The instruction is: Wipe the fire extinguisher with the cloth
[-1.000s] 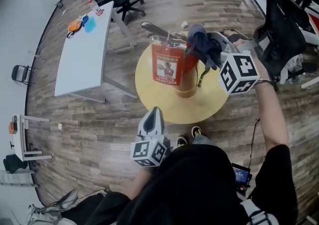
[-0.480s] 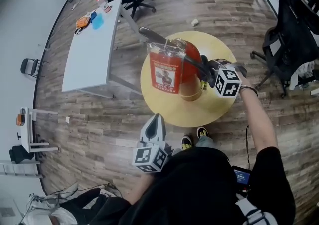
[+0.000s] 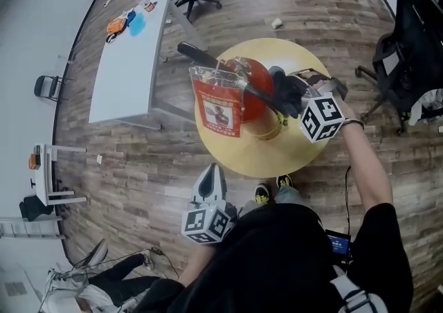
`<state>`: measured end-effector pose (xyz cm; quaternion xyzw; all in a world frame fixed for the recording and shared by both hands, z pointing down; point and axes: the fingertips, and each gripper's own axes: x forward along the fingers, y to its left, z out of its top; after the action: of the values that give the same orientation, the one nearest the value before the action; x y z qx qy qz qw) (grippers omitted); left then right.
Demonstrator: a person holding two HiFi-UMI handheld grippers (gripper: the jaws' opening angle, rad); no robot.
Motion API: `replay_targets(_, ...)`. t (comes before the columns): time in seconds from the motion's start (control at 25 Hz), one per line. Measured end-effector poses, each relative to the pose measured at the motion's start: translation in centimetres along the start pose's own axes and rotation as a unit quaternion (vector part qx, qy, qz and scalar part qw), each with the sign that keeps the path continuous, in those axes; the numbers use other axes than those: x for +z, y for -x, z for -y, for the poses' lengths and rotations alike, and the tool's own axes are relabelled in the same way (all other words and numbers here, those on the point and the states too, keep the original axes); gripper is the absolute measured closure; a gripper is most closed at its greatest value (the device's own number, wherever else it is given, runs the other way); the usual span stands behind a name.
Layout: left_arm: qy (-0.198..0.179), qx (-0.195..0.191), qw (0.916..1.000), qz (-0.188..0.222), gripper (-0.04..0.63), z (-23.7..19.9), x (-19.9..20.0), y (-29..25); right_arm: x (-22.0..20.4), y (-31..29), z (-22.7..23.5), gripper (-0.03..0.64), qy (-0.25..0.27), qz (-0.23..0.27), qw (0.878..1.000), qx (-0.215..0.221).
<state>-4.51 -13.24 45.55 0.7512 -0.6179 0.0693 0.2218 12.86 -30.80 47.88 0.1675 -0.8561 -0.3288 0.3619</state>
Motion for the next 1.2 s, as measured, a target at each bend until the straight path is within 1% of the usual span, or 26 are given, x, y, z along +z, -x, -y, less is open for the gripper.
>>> replay_targets(0.04, -0.001, -0.002, 1.0, 0.0, 0.572, 0.2, 0.1, -0.2, 1.9, 1.8, 2.4, 0.52, 0.019, 0.014, 0.999, -0.031)
replay_targets(0.12, -0.002, -0.009, 1.0, 0.001, 0.572, 0.7, 0.3, -0.8, 5.7, 5.7, 6.9, 0.52, 0.064, 0.032, 0.993, -0.096)
replay_targets(0.2, -0.003, -0.018, 0.9998, 0.003, 0.572, 1.5, 0.4, -1.3, 8.4, 8.4, 9.7, 0.52, 0.128, 0.024, 0.982, -0.139)
replay_targets(0.28, -0.004, -0.025, 0.9997, 0.007, 0.572, 2.2, 0.6, -1.8, 9.2, 8.9, 10.6, 0.518, 0.188, 0.003, 0.969, -0.159)
replay_targets(0.32, -0.005, -0.027, 0.9996, 0.01, 0.572, 2.5, 0.7, -1.9, 9.2, 8.6, 10.7, 0.52, 0.2, -0.002, 0.966, -0.166)
replay_targets(0.36, -0.005, -0.029, 0.9995, 0.012, 0.572, 2.6, 0.8, -2.0, 9.0, 8.0, 10.8, 0.52, 0.201, -0.004, 0.965, -0.171)
replay_targets(0.44, -0.005, -0.03, 0.9995, 0.013, 0.572, 2.6, 0.9, -1.9, 8.3, 6.7, 10.8, 0.52, 0.189, -0.002, 0.968, -0.168)
replay_targets(0.52, -0.002, -0.026, 0.9996, 0.013, 0.572, 2.4, 0.8, -1.7, 7.8, 5.0, 10.8, 0.52, 0.192, 0.001, 0.97, -0.148)
replay_targets(0.68, 0.006, -0.006, 0.9999, 0.011, 0.572, 1.3, 0.4, -1.1, 7.2, 1.3, 9.8, 0.52, 0.231, 0.011, 0.969, -0.088)
replay_targets(0.76, 0.012, 0.008, 0.9998, 0.011, 0.572, 0.6, 0.2, -0.5, 6.3, -0.3, 8.4, 0.52, 0.237, 0.016, 0.97, -0.056)
replay_targets(0.84, 0.018, 0.025, 0.9995, 0.013, 0.571, -0.5, 0.0, 0.1, 4.7, -1.8, 6.1, 0.52, 0.235, 0.016, 0.972, -0.015)
replay_targets(0.92, 0.025, 0.042, 0.9987, 0.016, 0.572, -1.6, -0.1, 0.7, 2.7, -3.1, 3.3, 0.52, 0.224, 0.007, 0.974, 0.025)
replay_targets(1.08, 0.037, 0.066, 0.9971, 0.012, 0.572, -3.2, -0.7, 1.4, -2.0, -4.6, -2.5, 0.52, 0.171, -0.017, 0.98, 0.098)
replay_targets(1.12, 0.037, 0.068, 0.9969, 0.011, 0.572, -3.4, -0.8, 1.4, -2.9, -4.9, -3.8, 0.52, 0.159, -0.021, 0.981, 0.113)
replay_targets(1.2, 0.037, 0.069, 0.9968, 0.011, 0.572, -3.6, -0.8, 1.2, -3.8, -5.2, -5.1, 0.52, 0.135, -0.018, 0.983, 0.125)
